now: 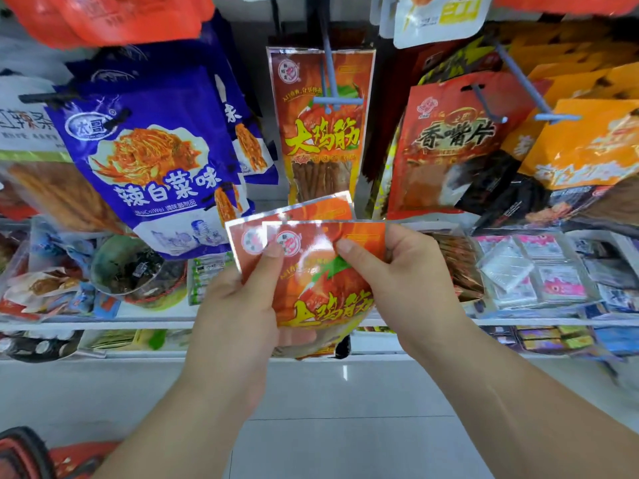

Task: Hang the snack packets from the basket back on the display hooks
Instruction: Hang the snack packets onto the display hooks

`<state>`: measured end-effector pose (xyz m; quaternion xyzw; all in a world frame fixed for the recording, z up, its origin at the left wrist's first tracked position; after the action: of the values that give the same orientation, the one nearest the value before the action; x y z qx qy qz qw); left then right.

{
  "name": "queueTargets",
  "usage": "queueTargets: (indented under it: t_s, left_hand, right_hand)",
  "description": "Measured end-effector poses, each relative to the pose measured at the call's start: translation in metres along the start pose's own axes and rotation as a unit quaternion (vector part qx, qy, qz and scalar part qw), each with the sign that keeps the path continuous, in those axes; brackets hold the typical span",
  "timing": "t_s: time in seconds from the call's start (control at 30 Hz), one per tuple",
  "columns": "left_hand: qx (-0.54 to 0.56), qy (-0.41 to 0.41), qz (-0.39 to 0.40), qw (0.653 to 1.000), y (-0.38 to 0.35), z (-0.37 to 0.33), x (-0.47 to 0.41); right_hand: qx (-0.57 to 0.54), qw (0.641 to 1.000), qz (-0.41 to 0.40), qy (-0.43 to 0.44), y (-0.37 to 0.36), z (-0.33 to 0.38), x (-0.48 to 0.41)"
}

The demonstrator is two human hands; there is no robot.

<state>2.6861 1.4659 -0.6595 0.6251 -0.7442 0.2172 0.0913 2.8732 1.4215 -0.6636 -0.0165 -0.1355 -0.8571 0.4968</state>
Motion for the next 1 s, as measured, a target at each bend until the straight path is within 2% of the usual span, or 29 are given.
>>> queueTargets:
  t_s: [0.2,0.37,0.53,0.73,1.0]
  left_hand:
    - [-0.104,-0.061,-0.035,0.992,0.008,-0.003,-0.010]
    - [-0.236,-0.161,-0.070,0.956,0.016,-0.026,-0.015]
    - [-0.229,-0.190,-0.081,0.951,0.031,-0.040,-0.027]
    - [-0.171,-0.198,-0.148,0.954,0.067,-0.041,-0.033]
    - [-0.134,-0.221,-0.152,0.954,0.082,-0.056,-0.031]
  right_hand:
    - [0.027,0.999,-0.030,0.023,0.012,0.002,-0.005]
    - [0.077,0.992,-0.074,0.061,0.020,0.012,-0.013]
    - [0.061,0.989,-0.088,0.103,0.030,0.030,-0.027]
    - [0.059,0.980,-0.080,0.172,0.019,0.073,-0.043]
    - [0.020,0.973,-0.127,0.191,0.015,0.094,-0.060]
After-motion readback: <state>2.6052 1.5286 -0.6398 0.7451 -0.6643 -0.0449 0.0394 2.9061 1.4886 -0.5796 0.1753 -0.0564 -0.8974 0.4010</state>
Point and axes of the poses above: each hand's wrist, its own x-axis away from the middle knuckle, its own y-axis out of the back of the hand, z = x × y, the point moved 9 cm from there along -x, towards the middle knuckle, and after that the axes turned 6 degrees about x, right-handed, at the moved point
